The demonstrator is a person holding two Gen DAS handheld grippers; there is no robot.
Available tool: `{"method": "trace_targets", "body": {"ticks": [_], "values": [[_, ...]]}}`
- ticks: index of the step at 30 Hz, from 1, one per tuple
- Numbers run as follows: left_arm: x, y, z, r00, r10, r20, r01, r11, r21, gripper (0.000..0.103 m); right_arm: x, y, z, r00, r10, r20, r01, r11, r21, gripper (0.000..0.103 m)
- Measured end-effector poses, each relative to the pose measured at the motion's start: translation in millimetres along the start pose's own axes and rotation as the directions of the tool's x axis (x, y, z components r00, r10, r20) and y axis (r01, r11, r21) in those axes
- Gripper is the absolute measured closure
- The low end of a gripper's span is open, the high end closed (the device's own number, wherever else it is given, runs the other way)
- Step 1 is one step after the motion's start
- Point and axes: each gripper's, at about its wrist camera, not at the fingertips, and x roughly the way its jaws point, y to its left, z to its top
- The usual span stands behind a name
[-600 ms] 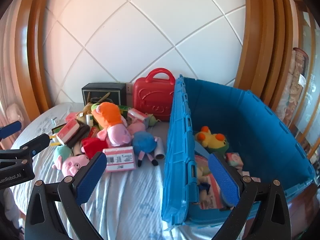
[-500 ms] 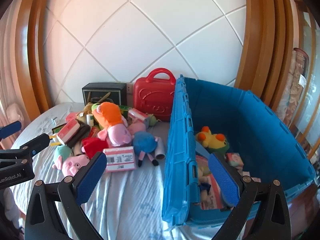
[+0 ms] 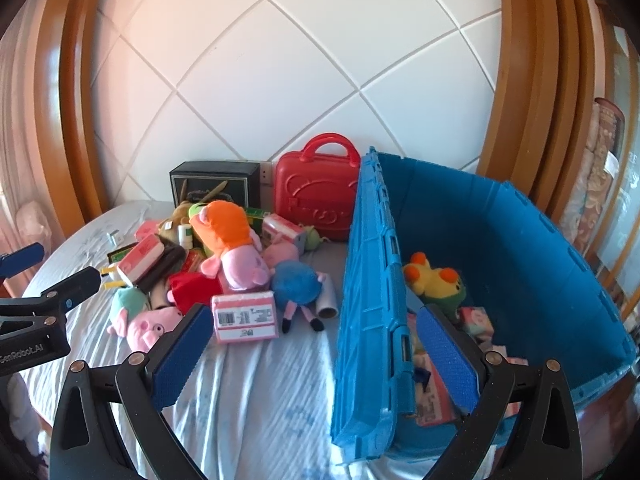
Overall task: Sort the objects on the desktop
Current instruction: 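Move both grippers toward the pile of toys and packs, then grasp the pink tissue pack with the left gripper while the right grasps the orange-hatted pig plush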
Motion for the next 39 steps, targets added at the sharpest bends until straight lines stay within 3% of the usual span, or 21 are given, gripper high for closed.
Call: {"method": "trace_targets", "body": {"ticks": [10,16,25,29,33,39], "values": [[21,29,-6,0.999,0.038,-0.03,-0.039,0.999,-0.035,0.0,29,22,5,0.998,0.06,-0.036,-0.061,0.998,-0.035,0.0],[61,70,-26,0.985,0.101,-0.138,-0.112,0.991,-0.074,0.0,68,42,2,0.988,0.112,-0.104,-0.12,0.99,-0.07,0.0],[148,103,-68,0.933,0.12,-0.34,-0.156,0.985,-0.078,0.0,162,68,-19,0.945,0.159,-0.287,-0.185,0.98,-0.068,0.0],[186,94,-75,0.911,0.098,-0.4,-0.12,0.992,-0.031,0.0,203,81,-30,0.921,0.16,-0.356,-0.196,0.978,-0.066,0.0],[220,89,-88,0.876,0.085,-0.474,-0.1,0.995,-0.008,0.0,236,88,-41,0.892,0.167,-0.42,-0.208,0.977,-0.055,0.0],[249,116,-106,0.831,0.03,-0.555,-0.122,0.984,-0.13,0.0,281,98,-57,0.843,0.18,-0.507,-0.221,0.975,-0.021,0.0]]}}
